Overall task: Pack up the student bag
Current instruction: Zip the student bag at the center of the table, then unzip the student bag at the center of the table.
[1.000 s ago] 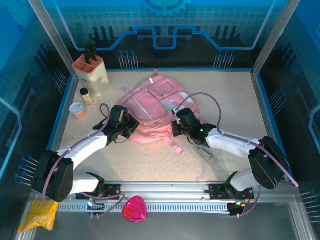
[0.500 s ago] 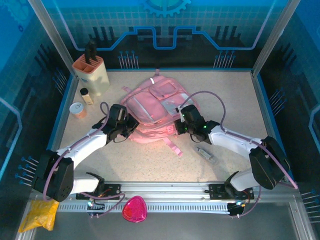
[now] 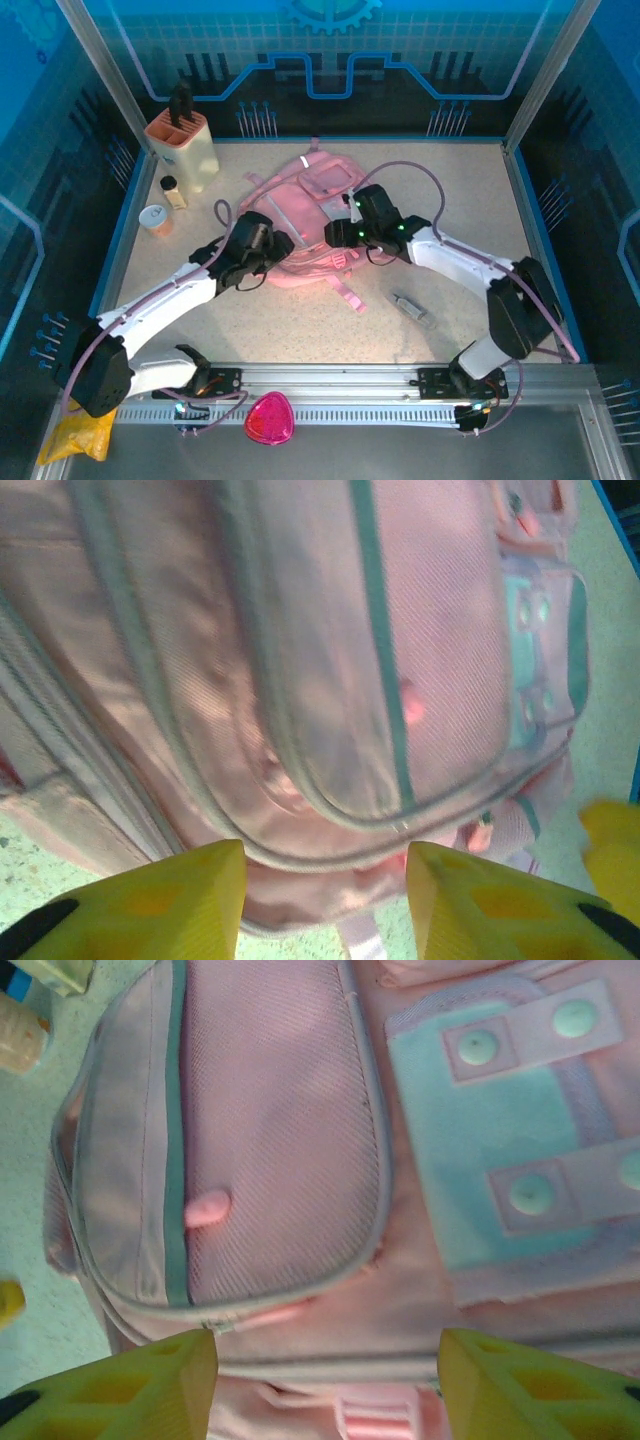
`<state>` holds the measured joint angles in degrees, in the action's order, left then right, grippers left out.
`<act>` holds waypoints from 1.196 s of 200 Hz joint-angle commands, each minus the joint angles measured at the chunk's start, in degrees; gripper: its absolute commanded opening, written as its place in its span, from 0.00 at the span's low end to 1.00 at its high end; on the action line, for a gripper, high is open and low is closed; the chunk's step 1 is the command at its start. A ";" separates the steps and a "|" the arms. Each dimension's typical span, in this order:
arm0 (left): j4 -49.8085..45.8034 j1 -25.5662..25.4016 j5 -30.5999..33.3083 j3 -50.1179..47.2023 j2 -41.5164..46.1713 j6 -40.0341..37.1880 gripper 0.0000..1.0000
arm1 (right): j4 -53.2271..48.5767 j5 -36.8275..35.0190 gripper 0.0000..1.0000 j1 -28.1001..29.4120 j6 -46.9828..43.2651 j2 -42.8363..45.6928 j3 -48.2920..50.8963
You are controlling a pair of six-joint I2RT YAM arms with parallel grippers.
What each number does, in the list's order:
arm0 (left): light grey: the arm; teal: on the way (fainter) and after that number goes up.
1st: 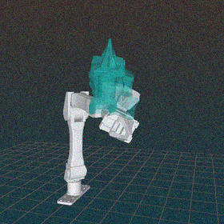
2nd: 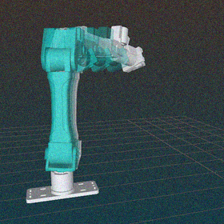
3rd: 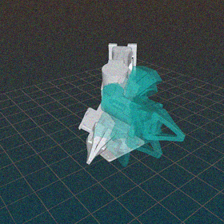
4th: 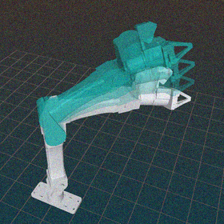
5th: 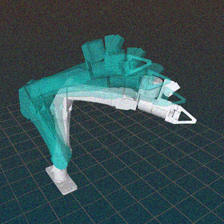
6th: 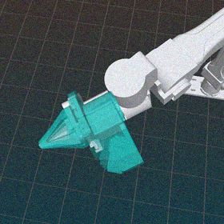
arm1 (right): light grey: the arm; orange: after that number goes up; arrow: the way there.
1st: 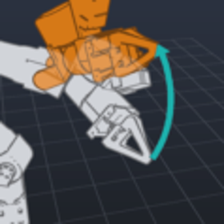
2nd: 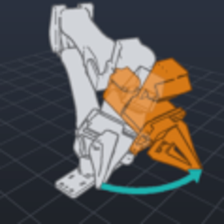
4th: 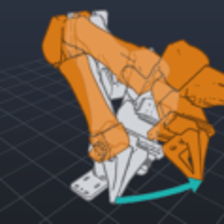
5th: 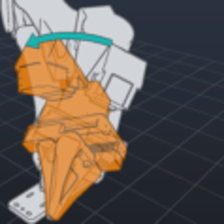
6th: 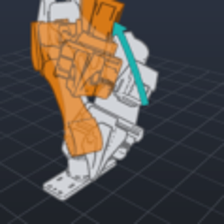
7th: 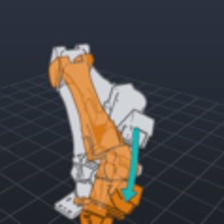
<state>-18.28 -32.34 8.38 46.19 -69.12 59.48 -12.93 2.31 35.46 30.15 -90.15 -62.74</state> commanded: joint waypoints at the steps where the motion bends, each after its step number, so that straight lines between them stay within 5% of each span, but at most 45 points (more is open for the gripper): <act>1: -3.37 -3.37 6.86 3.34 0.49 -1.49 0.52 | -2.97 3.12 0.62 -1.25 4.36 -4.16 -3.65; 50: -5.99 -8.65 14.11 7.86 -3.97 -2.52 0.56 | -3.87 4.54 0.58 -2.85 3.62 -12.13 -9.73; 151: -10.14 -15.22 21.22 9.08 -10.05 8.10 0.76 | 0.19 11.11 0.00 -2.68 5.83 -13.14 -11.15; 239: -11.47 -18.81 25.83 13.44 -15.76 15.94 0.99 | 10.62 14.71 0.00 -2.01 17.98 -4.24 -5.20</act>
<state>-27.70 -50.81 31.38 55.92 -82.32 73.47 -9.87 12.84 32.84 44.27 -98.13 -67.66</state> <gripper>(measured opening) 0.990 0.038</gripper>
